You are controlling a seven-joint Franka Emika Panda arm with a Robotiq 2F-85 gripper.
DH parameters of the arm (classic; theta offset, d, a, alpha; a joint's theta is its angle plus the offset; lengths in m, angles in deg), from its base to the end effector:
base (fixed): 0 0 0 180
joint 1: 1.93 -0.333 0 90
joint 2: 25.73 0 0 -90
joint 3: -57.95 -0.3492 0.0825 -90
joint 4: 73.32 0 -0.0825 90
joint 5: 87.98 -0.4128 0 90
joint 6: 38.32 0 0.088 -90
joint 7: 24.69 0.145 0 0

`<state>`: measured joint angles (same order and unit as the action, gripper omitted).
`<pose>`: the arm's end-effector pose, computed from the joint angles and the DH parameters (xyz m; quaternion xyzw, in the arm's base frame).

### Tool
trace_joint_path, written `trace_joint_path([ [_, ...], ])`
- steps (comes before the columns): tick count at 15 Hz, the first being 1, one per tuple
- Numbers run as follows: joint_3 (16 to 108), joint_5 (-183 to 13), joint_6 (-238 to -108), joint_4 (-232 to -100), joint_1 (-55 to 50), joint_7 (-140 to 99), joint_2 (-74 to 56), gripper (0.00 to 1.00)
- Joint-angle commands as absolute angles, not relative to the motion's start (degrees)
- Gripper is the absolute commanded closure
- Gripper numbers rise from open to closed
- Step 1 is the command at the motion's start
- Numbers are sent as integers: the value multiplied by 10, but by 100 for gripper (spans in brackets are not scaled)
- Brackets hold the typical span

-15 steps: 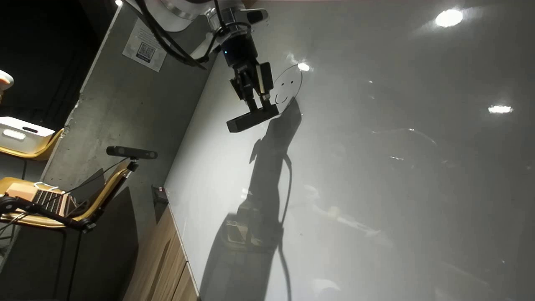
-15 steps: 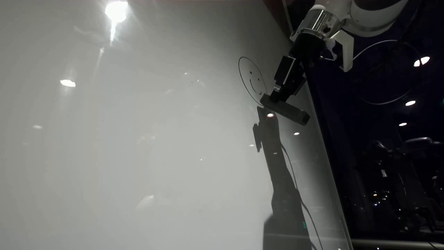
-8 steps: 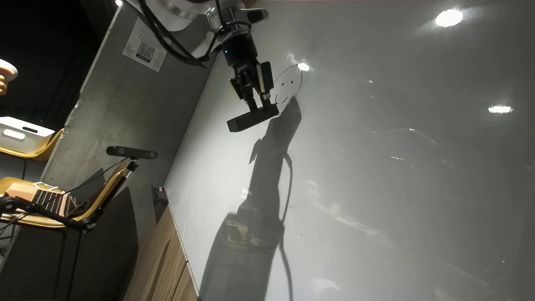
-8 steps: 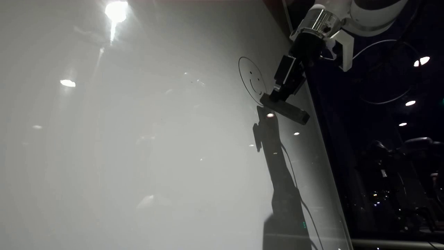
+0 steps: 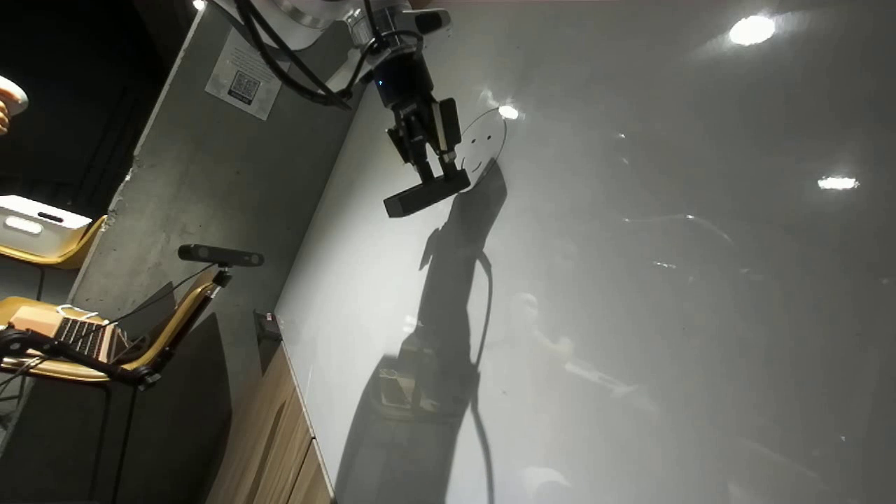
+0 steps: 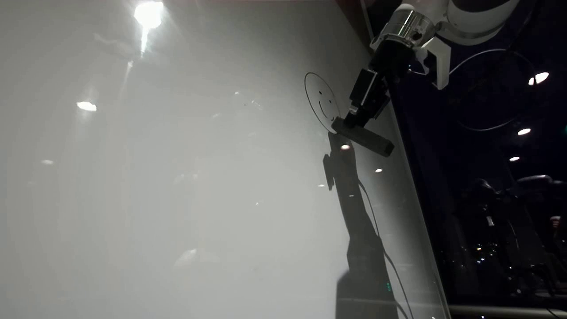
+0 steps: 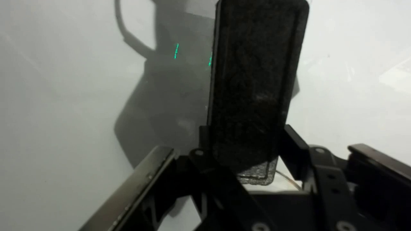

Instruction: Use the duster to rub the drawing on the white board

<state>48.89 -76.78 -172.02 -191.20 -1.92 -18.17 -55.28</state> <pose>0.4693 0.0876 0.7305 0.9144 0.0609 0.3926 0.0780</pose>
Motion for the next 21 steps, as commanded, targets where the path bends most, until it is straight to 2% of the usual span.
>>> trace_joint_path([
  [1, 487, -745, -1724, -1895, -10, -180, -546, 71],
  [21, 486, -716, -1772, -1892, 0, -177, -541, 71],
])
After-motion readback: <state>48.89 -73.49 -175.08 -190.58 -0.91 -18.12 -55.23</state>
